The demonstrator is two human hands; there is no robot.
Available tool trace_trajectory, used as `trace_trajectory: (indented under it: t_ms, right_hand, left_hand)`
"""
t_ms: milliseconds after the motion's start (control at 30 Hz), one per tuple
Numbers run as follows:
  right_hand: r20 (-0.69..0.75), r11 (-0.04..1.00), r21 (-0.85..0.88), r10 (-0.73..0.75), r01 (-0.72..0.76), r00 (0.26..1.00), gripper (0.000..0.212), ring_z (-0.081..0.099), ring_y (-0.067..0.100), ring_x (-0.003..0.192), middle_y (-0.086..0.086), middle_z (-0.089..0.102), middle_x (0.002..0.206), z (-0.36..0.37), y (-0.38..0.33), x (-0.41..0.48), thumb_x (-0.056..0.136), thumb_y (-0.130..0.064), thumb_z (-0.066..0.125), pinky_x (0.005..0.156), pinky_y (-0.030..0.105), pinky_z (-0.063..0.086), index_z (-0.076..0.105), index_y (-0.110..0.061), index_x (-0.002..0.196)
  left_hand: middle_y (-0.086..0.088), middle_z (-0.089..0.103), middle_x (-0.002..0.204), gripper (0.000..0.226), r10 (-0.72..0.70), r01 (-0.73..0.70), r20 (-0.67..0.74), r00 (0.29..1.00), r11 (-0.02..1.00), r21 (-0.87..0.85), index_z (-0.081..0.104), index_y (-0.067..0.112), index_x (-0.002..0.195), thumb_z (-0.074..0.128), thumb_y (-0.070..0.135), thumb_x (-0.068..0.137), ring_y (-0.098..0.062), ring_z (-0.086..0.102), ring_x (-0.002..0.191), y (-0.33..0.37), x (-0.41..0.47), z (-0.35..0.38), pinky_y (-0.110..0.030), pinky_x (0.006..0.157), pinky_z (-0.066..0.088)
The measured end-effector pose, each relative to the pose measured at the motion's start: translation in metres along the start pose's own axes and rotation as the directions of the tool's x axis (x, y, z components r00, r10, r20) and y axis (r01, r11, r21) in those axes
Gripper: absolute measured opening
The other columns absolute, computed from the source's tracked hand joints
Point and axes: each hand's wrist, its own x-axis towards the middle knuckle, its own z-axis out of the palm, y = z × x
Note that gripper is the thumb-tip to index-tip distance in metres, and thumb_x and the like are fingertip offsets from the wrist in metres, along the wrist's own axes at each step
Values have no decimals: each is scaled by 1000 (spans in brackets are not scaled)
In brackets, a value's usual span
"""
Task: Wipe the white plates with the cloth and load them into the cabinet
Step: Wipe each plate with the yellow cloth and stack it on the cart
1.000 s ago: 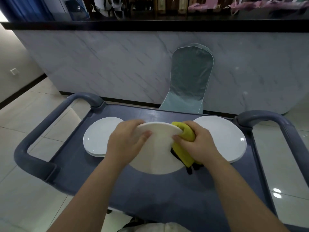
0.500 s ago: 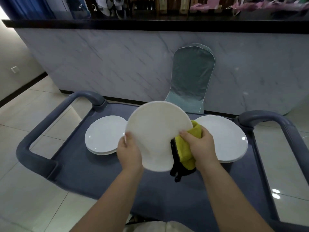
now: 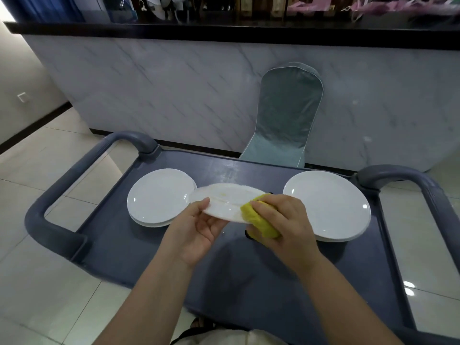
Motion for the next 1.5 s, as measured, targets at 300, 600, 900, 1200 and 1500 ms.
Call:
trace_trajectory:
  t_ms: [300, 600, 900, 1200, 1500]
  right_hand:
    - [134, 692, 307, 648, -653, 750, 52, 48, -2, 104, -13, 43, 120, -18, 6, 50, 73, -53, 68, 83, 7, 35, 30, -54, 108]
    - [133, 868, 24, 489, -496, 862, 55, 36, 12, 117, -12, 39, 128, 10, -22, 11, 83, -49, 58, 100, 32, 34, 40, -47, 135]
    - [301, 910, 156, 326, -383, 896, 46, 45, 17, 117, 0, 44, 134, 14, -20, 29, 87, -37, 61, 99, 28, 39, 51, -35, 132]
    - [232, 851, 29, 504, -524, 832, 46, 48, 20, 111, -1, 42, 124, 0, 26, 45, 86, -22, 69, 100, 29, 38, 59, -32, 130]
    - [347, 855, 33, 475, -517, 809, 52, 50, 20, 111, -3, 43, 122, -16, 34, 16, 81, -19, 70, 98, 36, 43, 58, -35, 129]
  left_hand:
    - [-13, 65, 126, 52, 93, -122, 165, 982, 977, 173, 52, 16, 132, 59, 5, 81, -30, 68, 106, -16, 6, -28, -40, 71, 59]
    - [-16, 66, 123, 53, 114, -173, 254, 960, 959, 223, 52, 14, 131, 59, -1, 81, -33, 68, 103, -12, 6, -35, -42, 71, 60]
    - [-13, 72, 101, 44, 197, -306, 294, 935, 867, 394, 55, 12, 117, 64, -2, 77, -30, 71, 89, 4, 3, -18, -41, 67, 61]
    - [-13, 72, 98, 46, 53, -239, 374, 926, 847, 474, 51, 12, 116, 66, -2, 75, -26, 70, 84, -11, 10, -26, -38, 65, 60]
    - [-14, 72, 96, 48, 54, -240, 369, 928, 844, 479, 51, 11, 116, 65, -3, 73, -27, 71, 80, 13, 16, -27, -37, 64, 61]
